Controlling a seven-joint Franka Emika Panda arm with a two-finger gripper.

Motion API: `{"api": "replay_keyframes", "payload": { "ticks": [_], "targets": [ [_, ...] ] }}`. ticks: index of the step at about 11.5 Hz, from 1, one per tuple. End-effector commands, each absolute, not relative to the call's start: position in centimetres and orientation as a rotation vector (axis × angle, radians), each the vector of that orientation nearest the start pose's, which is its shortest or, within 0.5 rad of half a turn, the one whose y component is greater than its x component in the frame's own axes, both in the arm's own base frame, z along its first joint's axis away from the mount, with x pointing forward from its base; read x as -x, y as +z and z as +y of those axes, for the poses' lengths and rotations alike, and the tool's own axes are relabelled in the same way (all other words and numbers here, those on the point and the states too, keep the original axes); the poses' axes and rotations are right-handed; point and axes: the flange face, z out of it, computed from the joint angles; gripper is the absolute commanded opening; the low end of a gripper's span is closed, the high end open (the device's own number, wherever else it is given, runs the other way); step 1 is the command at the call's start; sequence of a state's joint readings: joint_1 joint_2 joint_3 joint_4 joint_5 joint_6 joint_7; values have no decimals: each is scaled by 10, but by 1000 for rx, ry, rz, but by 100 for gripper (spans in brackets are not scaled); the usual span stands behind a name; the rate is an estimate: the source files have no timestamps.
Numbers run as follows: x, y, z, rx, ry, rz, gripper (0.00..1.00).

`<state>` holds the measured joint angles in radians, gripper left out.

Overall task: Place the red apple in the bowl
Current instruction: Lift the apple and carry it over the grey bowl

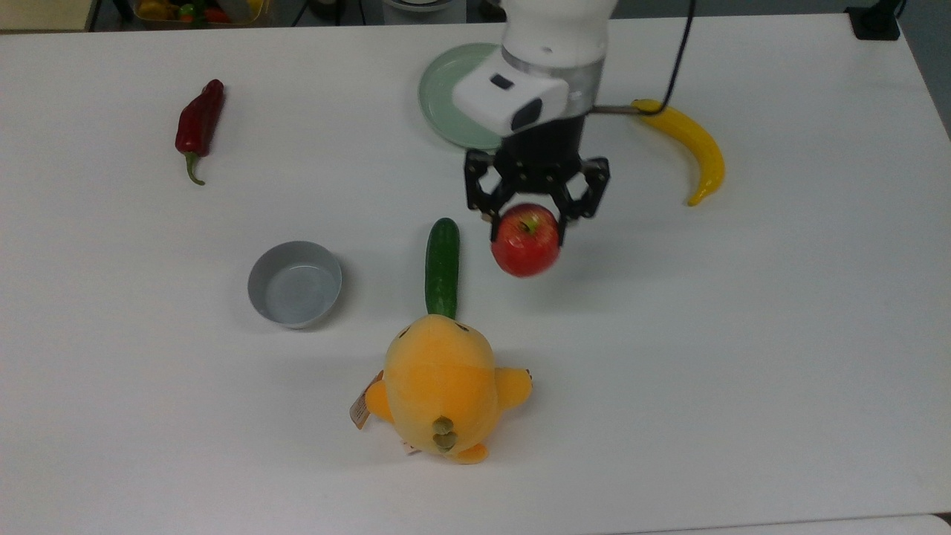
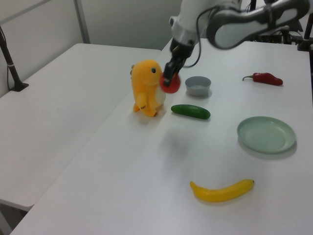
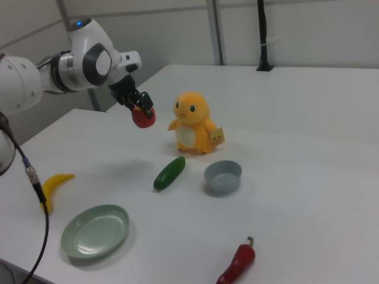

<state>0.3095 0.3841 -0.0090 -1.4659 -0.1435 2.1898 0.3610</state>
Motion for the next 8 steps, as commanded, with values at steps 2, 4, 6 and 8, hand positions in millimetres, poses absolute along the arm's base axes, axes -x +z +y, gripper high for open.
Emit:
{"api": "replay_keyframes", "payload": {
  "ticks": [2,4,6,8],
  "targets": [
    [-629,533,124,3193,-439,-117,27],
    [-631,533,80,3219,-405,-42,28],
    [-638,524,31,3237,-380,34,28],
    [-650,498,-1,3247,-347,93,28]
  ]
}}
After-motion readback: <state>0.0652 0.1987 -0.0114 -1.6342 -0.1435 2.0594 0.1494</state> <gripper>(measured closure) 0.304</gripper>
